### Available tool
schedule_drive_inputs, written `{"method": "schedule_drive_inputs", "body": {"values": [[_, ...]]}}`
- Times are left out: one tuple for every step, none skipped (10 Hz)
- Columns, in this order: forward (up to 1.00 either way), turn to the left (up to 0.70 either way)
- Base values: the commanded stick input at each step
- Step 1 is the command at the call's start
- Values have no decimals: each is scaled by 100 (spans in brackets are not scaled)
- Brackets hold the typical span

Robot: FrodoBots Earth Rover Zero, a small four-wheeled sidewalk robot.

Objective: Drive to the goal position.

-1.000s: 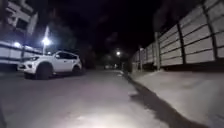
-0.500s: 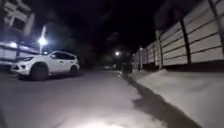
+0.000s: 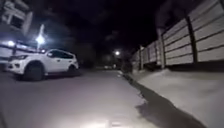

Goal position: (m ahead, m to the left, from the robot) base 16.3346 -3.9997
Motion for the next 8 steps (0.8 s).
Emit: {"method": "schedule_drive_inputs", "body": {"values": [[70,0],[70,0],[70,0],[70,-9],[70,-35],[70,-35],[70,-35],[70,-35]]}}
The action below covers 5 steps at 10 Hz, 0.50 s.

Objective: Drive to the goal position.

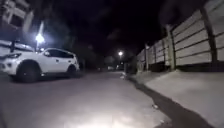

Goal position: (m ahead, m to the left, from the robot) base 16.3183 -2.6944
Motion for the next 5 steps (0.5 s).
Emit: {"method": "schedule_drive_inputs", "body": {"values": [[70,-35],[70,-32],[70,-14],[70,0],[70,0]]}}
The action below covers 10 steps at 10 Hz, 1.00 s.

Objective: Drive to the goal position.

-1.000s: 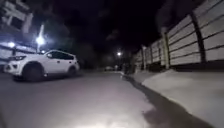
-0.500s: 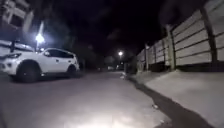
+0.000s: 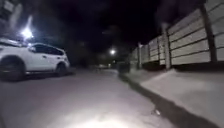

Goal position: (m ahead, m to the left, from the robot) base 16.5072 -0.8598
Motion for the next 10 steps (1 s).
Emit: {"method": "schedule_drive_inputs", "body": {"values": [[70,-27],[70,-19],[70,-1],[70,0],[70,0],[70,0],[70,0],[70,0],[70,0],[70,0]]}}
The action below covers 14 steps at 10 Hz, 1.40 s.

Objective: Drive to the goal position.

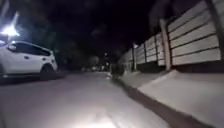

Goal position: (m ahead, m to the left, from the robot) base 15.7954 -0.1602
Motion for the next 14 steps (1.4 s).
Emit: {"method": "schedule_drive_inputs", "body": {"values": [[70,0],[70,0],[70,0],[70,0],[70,0],[70,0],[70,0],[70,0],[70,0],[70,0],[70,0],[70,-2],[70,-8],[70,-25]]}}
